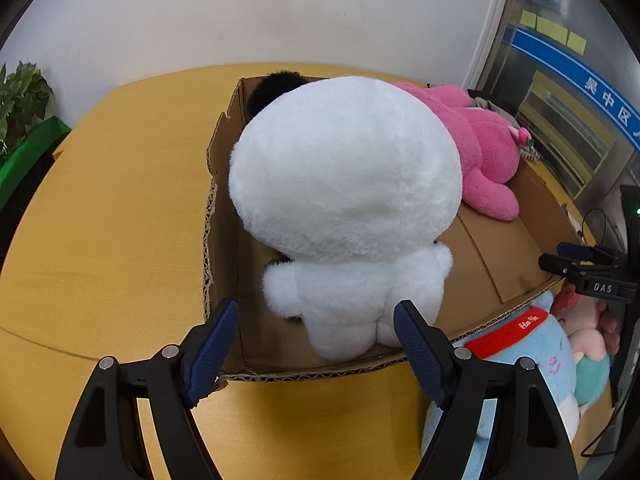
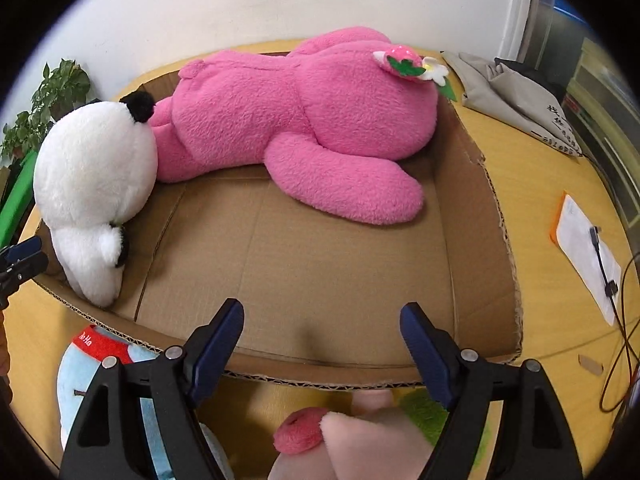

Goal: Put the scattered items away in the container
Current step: 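Withdraw both grippers from the box over the blue cat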

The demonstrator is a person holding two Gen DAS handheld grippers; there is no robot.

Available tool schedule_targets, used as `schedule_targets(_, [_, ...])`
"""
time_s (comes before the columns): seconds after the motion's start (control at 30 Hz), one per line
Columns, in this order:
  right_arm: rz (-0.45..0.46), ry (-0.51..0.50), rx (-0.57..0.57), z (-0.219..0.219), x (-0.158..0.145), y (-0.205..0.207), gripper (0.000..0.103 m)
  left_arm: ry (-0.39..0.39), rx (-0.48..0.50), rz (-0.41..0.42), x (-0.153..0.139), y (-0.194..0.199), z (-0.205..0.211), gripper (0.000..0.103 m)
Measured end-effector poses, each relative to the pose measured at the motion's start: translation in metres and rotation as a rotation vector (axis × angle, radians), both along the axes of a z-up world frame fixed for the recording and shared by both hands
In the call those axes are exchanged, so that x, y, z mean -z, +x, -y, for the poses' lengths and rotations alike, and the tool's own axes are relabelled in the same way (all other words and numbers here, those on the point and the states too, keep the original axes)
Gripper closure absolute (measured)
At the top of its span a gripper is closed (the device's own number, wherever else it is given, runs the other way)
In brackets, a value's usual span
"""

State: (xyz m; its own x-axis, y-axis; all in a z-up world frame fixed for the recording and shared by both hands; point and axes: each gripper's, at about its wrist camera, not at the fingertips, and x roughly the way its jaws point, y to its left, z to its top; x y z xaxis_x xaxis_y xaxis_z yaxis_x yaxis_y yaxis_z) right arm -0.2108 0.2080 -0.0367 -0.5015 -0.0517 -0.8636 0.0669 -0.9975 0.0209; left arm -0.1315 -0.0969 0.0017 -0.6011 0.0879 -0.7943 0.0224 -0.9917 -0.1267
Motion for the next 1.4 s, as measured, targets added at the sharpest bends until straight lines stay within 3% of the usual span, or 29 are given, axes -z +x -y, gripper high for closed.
schedule_targets(0.17, [-0.007,0.026,0.015,0.003,0.001,0.014,0.023,0.039,-0.025,-0.02,-0.002,0.021,0.001,0.019])
schedule_targets(0.3, [-0.041,0.068,0.035,0.002,-0.007,0.022,0.022,0.063,-0.074,-0.076,-0.022,0.045,0.005,0.013])
schedule_targets(0.4, [-0.1,0.07,0.036,0.002,-0.025,0.038,0.022,0.067,-0.076,-0.161,-0.047,0.068,-0.006,0.0])
schedule_targets(0.63, [-0.263,0.075,0.037,0.015,-0.068,0.092,0.021,0.086,-0.001,-0.28,-0.088,0.099,-0.059,0.0])
schedule_targets(0.93, [-0.37,0.089,0.068,0.017,-0.095,0.124,0.021,0.028,-0.015,-0.316,-0.098,0.113,-0.1,0.0])
schedule_targets(1.1, [-0.375,0.086,0.061,0.017,-0.099,0.132,0.021,0.008,-0.05,-0.329,-0.098,0.115,-0.107,0.0])
schedule_targets(1.4, [-0.361,0.084,0.062,0.014,-0.096,0.138,0.021,0.05,-0.027,-0.31,-0.094,0.119,-0.108,0.0])
